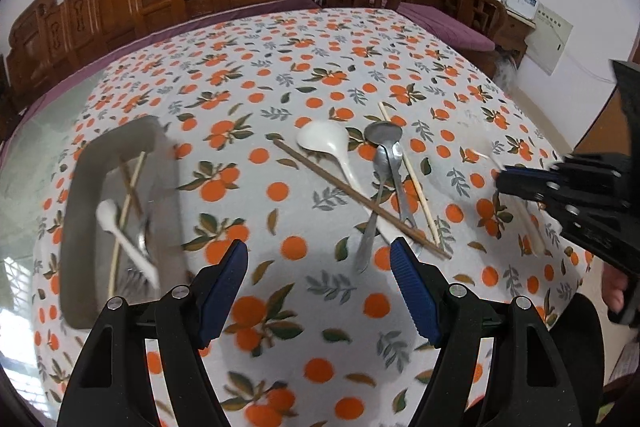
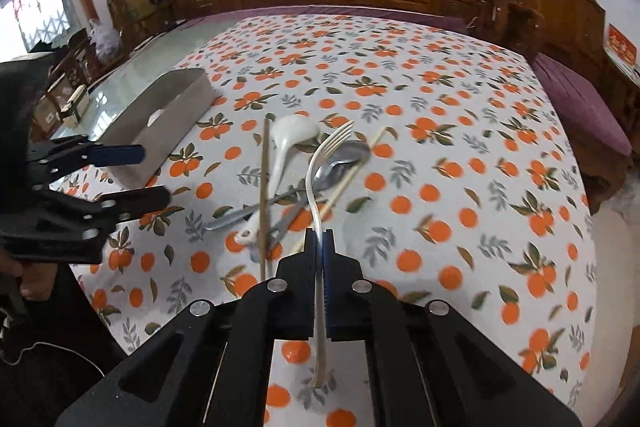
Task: Organize utensils
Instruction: 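Grasp a wooden chopstick from the pile with the left gripper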
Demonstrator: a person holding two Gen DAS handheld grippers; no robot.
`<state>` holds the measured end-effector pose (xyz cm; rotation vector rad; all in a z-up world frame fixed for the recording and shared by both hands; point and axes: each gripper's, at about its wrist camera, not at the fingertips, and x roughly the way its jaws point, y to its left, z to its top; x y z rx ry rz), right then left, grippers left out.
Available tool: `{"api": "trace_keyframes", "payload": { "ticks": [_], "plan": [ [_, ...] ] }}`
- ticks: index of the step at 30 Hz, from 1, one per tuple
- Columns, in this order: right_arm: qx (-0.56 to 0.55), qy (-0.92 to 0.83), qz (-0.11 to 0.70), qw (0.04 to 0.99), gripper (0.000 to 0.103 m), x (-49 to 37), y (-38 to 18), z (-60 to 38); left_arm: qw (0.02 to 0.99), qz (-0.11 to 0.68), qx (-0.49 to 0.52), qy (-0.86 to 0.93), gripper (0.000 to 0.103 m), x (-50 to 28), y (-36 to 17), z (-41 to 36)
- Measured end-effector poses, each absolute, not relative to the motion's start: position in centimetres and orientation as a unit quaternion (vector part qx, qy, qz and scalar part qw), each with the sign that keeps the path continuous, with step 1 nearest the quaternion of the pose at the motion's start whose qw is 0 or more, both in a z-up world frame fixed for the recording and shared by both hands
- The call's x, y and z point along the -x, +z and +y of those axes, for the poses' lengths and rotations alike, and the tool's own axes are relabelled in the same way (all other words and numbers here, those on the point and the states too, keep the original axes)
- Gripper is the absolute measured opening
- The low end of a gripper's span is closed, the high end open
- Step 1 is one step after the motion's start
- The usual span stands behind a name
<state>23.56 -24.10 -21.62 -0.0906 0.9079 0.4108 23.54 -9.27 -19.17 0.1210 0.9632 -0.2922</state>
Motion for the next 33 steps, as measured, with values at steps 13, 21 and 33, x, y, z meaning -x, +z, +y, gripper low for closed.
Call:
{"api": "trace_keyframes", "payload": {
  "ticks": [13, 21, 33],
  "plan": [
    [0.009, 0.189, 0.434, 0.881, 0.004, -22.9, -22.0, -26.5, 0.857, 0.497, -0.053, -0.130, 0.070, -27.2, -22.4, -14.0],
    [0.006, 0.194, 0.433, 0.880, 0.004, -22.9, -22.0, -26.5, 0.843, 0.521, -0.054, -0.118, 0.056, -29.1, -24.3, -15.3],
    [0.004, 0.194, 0.432, 0.881, 0.004, -22.7, -21.7, -26.7, 0.831, 0.542, 0.012, -0.126, 0.015, -29.1, -24.8, -13.3]
  ]
}}
